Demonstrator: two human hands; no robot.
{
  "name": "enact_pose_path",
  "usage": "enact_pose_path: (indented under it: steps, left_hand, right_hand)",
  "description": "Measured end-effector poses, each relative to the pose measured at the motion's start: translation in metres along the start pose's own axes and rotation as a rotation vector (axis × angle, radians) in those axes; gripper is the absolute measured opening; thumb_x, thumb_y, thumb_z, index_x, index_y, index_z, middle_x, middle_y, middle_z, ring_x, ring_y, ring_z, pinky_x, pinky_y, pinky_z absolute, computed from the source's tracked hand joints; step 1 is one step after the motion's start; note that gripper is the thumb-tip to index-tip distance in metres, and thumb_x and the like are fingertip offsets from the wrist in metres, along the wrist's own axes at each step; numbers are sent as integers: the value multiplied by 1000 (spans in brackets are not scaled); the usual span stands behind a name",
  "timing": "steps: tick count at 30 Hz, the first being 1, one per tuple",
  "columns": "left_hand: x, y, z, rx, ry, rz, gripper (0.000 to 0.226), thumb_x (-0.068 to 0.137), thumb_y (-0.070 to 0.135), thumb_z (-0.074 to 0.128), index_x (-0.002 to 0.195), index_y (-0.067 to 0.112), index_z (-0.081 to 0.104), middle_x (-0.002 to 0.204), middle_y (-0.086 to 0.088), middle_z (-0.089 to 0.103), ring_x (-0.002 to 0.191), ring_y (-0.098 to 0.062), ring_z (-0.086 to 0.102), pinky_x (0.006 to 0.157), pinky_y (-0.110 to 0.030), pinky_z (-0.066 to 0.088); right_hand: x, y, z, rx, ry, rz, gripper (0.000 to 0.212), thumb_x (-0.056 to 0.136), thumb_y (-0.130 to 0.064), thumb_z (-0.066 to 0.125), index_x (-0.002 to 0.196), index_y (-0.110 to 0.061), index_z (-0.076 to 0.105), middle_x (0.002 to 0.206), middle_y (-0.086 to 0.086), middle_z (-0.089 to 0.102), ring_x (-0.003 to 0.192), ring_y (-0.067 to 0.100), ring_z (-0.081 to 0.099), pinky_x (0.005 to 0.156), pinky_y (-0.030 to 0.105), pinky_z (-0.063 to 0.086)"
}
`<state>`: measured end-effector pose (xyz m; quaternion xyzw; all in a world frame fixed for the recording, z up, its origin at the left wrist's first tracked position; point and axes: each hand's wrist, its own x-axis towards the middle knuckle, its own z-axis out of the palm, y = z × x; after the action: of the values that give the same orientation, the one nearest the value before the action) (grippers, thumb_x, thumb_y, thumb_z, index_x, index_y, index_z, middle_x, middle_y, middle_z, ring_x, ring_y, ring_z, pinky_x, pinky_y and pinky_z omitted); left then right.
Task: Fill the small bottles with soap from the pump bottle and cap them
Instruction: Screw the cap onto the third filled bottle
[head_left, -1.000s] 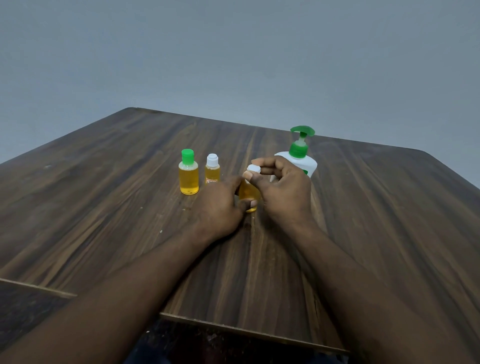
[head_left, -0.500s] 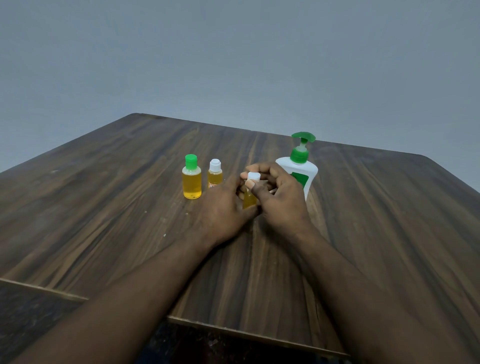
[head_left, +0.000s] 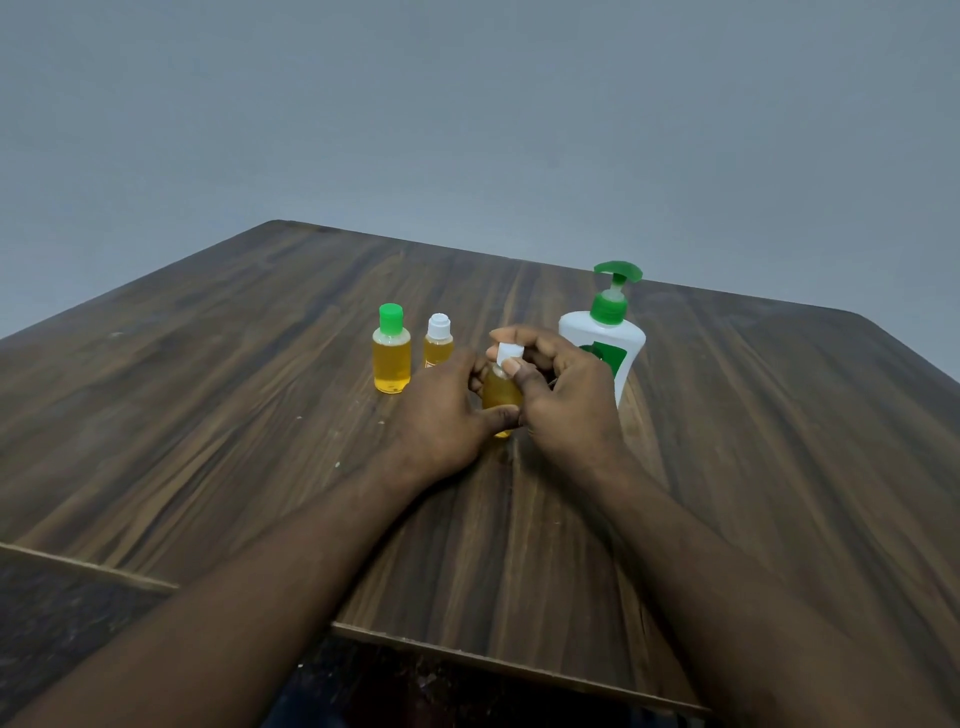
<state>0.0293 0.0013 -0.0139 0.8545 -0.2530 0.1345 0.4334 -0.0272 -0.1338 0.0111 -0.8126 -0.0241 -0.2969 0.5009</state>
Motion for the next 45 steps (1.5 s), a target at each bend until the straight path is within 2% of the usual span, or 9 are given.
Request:
enact_pose_path:
  steps: [5,8,13,17,26,33,35,40,45]
  left_hand:
    - [-1,2,2,78,22,-36,37,78,40,83,92,31,49,81,13,58,74,-7,56,61,-34,47]
    - [-2,3,2,78,60,-66,38,76,43,82,90,29,50,82,10,62,76,-14,59,64,-38,50]
    - [-1,6,1,126,69,-79,32,80,35,79,92,25,51,86,3,66,77,-22,62,60,-35,46]
    - [-2,6,-1,176,50,-82,27,83,27,72,92,26,47,84,0,63,78,-25,63,60,-37,48]
    - [-2,-1,-3,213,66,-135,34,82,32,83,101,24,56,89,7,67,84,-19,66,72,-41,57]
    - [-2,-1,-3,189,73,-144,31,83,32,81,100,24,57,83,10,65,81,-15,65,71,-39,56]
    - [-3,-1,-3,180,78,-146,30,83,33,81,96,25,55,80,10,64,79,-16,65,70,-39,56]
    - [-6,1,-3,186,50,-125,32,82,34,80,88,29,49,80,10,64,77,-14,63,66,-35,52]
    - [-6,2,-5,158,39,-130,29,83,35,81,91,28,53,76,13,62,74,-2,58,64,-30,48]
  right_hand:
    - [-1,1,10,-77,68,-19,32,98,-8,66,118,-31,75,107,-18,77,105,-2,70,95,36,60]
    - [0,5,9,35,20,8,31,98,-11,67,123,-27,74,112,-11,78,109,4,72,97,42,60]
    - [-3,12,6,-150,20,33,50,86,-16,80,133,-31,67,118,-16,74,82,13,73,83,37,62]
    - [-4,18,12,-320,1,53,45,83,-27,82,125,-33,67,113,-15,76,105,8,71,95,40,57]
    - [8,26,19,-421,34,85,29,90,-27,78,117,-27,69,102,-7,77,98,15,71,85,35,56]
    - [9,21,16,-417,14,82,46,91,-33,78,134,-26,64,122,-6,75,116,16,67,98,37,54]
    - [5,16,10,-393,59,33,45,91,-34,78,132,-24,65,123,-9,74,116,12,66,99,36,54]
    - [-1,10,-19,-380,364,-243,19,91,-32,75,106,-22,72,93,-14,71,77,7,63,71,28,54]
    - [18,21,-61,-375,615,-177,44,83,-47,79,110,-16,63,96,-3,61,81,17,57,70,28,45]
